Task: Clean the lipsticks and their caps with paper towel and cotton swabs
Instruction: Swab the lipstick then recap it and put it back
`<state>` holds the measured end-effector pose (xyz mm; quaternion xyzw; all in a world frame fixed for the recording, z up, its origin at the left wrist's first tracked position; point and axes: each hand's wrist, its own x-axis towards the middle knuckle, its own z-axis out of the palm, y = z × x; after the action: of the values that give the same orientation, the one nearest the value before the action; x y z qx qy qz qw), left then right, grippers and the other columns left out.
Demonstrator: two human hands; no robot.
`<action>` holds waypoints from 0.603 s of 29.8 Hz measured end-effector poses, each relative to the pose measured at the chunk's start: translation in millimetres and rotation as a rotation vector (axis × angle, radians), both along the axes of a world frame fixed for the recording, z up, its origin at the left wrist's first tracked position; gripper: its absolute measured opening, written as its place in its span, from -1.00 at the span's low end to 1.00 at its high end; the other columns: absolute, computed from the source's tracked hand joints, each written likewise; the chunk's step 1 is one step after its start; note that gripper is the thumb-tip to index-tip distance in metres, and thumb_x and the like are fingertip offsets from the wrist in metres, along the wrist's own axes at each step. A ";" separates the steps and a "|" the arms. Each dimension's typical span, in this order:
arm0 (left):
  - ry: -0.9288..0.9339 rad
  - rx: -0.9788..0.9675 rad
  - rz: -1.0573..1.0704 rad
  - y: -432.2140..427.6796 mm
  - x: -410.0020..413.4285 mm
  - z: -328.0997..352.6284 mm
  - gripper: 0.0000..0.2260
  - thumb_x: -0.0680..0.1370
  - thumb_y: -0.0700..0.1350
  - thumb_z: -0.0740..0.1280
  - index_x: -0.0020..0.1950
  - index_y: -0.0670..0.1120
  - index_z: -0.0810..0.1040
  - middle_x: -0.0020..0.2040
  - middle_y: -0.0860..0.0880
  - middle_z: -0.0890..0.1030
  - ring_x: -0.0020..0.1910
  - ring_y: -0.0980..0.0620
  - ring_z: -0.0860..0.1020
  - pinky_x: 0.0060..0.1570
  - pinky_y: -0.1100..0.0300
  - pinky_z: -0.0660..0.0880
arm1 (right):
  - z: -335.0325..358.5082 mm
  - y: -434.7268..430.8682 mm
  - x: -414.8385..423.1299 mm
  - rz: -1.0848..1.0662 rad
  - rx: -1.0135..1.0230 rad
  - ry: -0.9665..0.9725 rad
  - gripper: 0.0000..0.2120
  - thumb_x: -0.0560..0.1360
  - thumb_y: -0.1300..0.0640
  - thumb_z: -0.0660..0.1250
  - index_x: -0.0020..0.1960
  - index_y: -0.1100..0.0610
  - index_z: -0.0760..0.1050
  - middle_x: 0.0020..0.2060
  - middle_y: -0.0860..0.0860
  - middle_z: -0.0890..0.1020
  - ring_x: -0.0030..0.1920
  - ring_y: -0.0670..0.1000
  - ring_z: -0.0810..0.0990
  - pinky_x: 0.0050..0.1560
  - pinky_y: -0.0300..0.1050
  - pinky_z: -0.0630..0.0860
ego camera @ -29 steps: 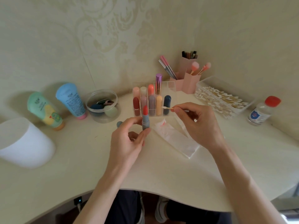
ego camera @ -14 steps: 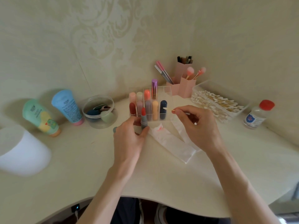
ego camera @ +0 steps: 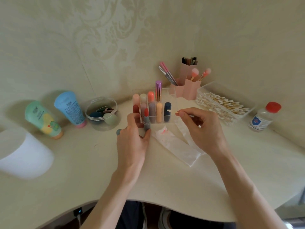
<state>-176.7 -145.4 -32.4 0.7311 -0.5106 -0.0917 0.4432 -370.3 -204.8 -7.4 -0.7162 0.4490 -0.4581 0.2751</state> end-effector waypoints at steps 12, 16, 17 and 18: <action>-0.196 -0.180 0.060 26.4 8.2 0.8 -0.69 0.55 -0.08 0.47 0.28 -0.06 0.61 -0.01 0.09 0.70 -0.39 0.11 0.53 -0.18 0.22 0.50 | 3.2 1.7 -0.4 0.022 -0.005 -0.088 -0.87 0.63 0.19 0.41 0.06 0.06 0.75 -0.18 -0.18 0.74 -0.27 -0.18 0.60 -0.23 -0.41 0.40; -0.273 -0.267 0.182 43.7 30.7 -1.3 -0.77 0.57 -0.13 0.49 0.21 -0.11 0.66 -0.01 0.02 0.61 -0.27 0.11 0.47 -0.13 0.35 0.37 | 8.3 7.4 3.3 0.031 -0.036 -0.179 -0.86 0.62 0.22 0.42 0.02 0.06 0.75 -0.19 -0.09 0.75 -0.23 0.05 0.64 -0.23 -0.08 0.49; -0.259 -0.258 0.197 44.3 38.1 -3.5 -0.74 0.56 -0.11 0.50 0.25 -0.10 0.65 0.06 0.00 0.61 -0.22 0.09 0.49 -0.10 0.32 0.38 | 9.2 9.5 4.7 0.045 -0.045 -0.188 -0.86 0.62 0.24 0.43 0.01 0.07 0.75 -0.20 -0.05 0.74 -0.22 0.11 0.63 -0.22 -0.05 0.50; -0.249 -0.233 0.192 43.6 45.1 -6.2 -0.70 0.56 -0.09 0.51 0.28 -0.09 0.65 0.12 0.00 0.60 -0.15 0.05 0.52 -0.07 0.24 0.43 | 9.4 11.6 6.3 0.070 -0.047 -0.190 -0.85 0.61 0.26 0.43 -0.01 0.08 0.75 -0.24 0.00 0.73 -0.23 0.14 0.62 -0.23 -0.02 0.49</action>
<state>-131.7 -101.7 -38.6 0.7257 -0.4967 0.1017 0.4652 -364.0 -193.2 2.0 -0.6911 0.3847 -0.5243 0.3155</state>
